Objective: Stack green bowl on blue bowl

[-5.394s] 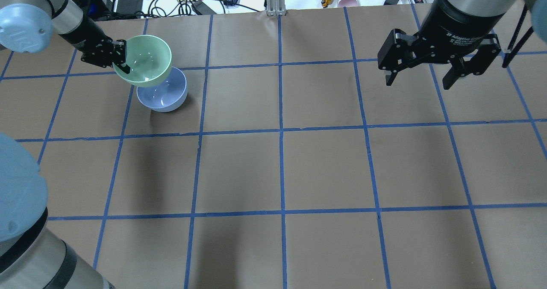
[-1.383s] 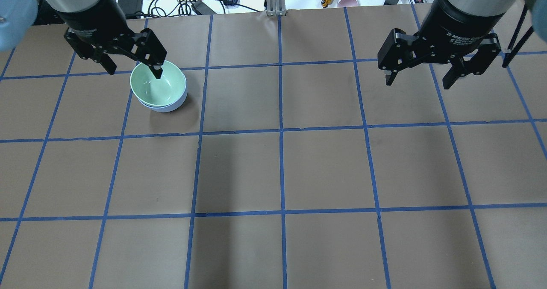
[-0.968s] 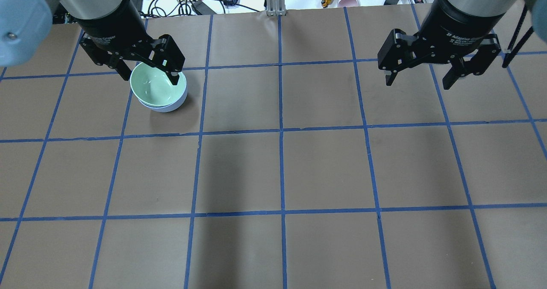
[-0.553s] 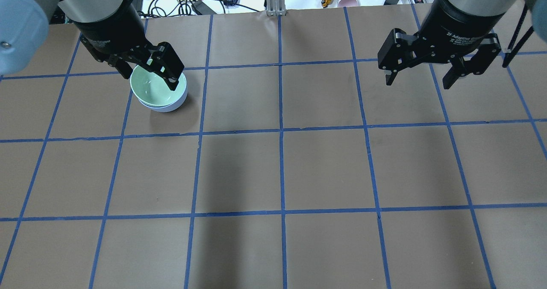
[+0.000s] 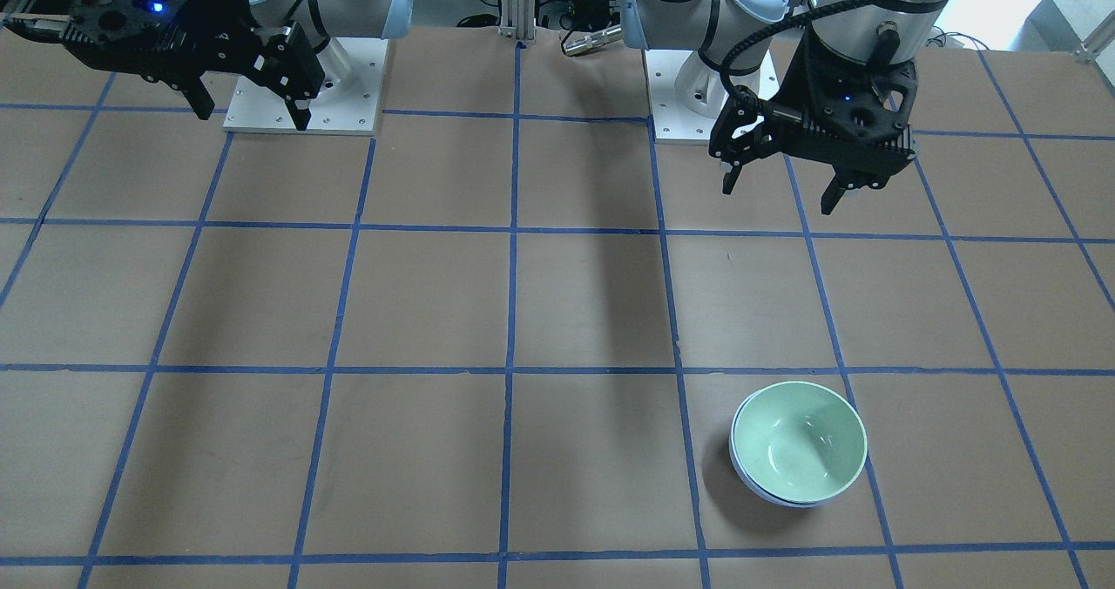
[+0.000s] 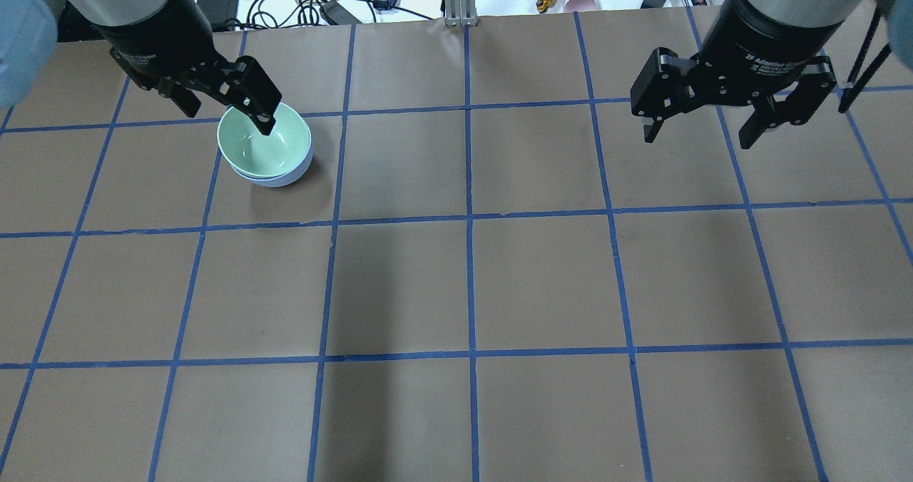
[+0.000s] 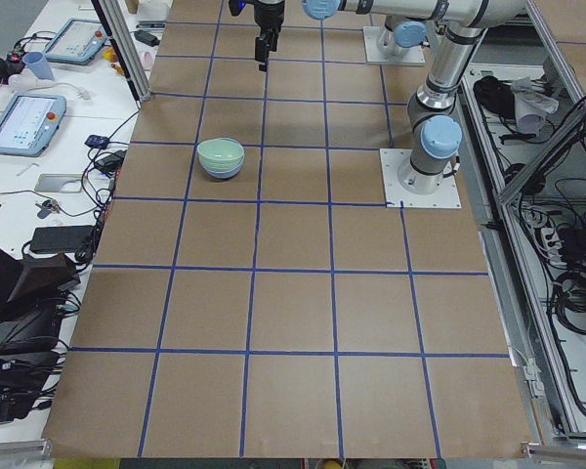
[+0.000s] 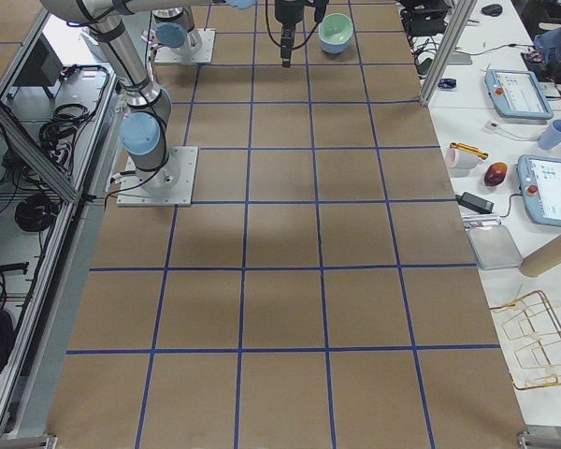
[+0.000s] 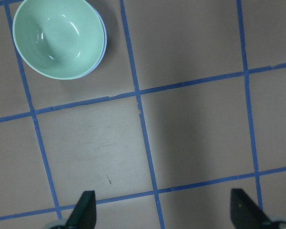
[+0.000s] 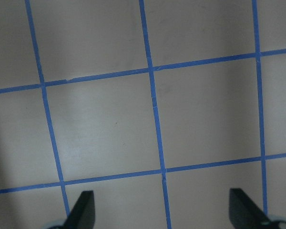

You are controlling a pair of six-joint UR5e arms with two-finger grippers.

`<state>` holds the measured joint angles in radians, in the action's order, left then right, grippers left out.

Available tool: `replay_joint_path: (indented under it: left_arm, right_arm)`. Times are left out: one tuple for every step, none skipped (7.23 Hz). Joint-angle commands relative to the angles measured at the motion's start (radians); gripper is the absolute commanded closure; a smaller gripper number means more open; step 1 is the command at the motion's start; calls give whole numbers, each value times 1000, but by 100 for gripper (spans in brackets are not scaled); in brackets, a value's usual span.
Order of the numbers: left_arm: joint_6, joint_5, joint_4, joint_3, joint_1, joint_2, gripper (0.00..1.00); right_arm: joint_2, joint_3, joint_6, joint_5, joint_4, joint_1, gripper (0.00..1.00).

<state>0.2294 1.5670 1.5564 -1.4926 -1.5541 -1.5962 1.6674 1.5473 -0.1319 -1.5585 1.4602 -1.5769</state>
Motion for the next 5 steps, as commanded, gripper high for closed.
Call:
replay_joint_path:
  left_arm:
    - [-61, -7, -15, -6, 6, -8, 0]
    - [-59, -5, -16, -15, 6, -7, 0]
    - [-59, -7, -16, -15, 6, -8, 0]
    - [-59, -5, -16, -14, 5, -8, 0]
    - [-61, -7, -15, -14, 5, -5, 0]
  right_arm:
    - [0, -1, 0, 0, 0, 0, 0]
    - [0, 0, 0, 0, -1, 0, 0]
    - [0, -1, 0, 0, -1, 0, 0]
    - [0, 0, 0, 0, -1, 0, 0]
    - [0, -1, 0, 0, 0, 0, 0]
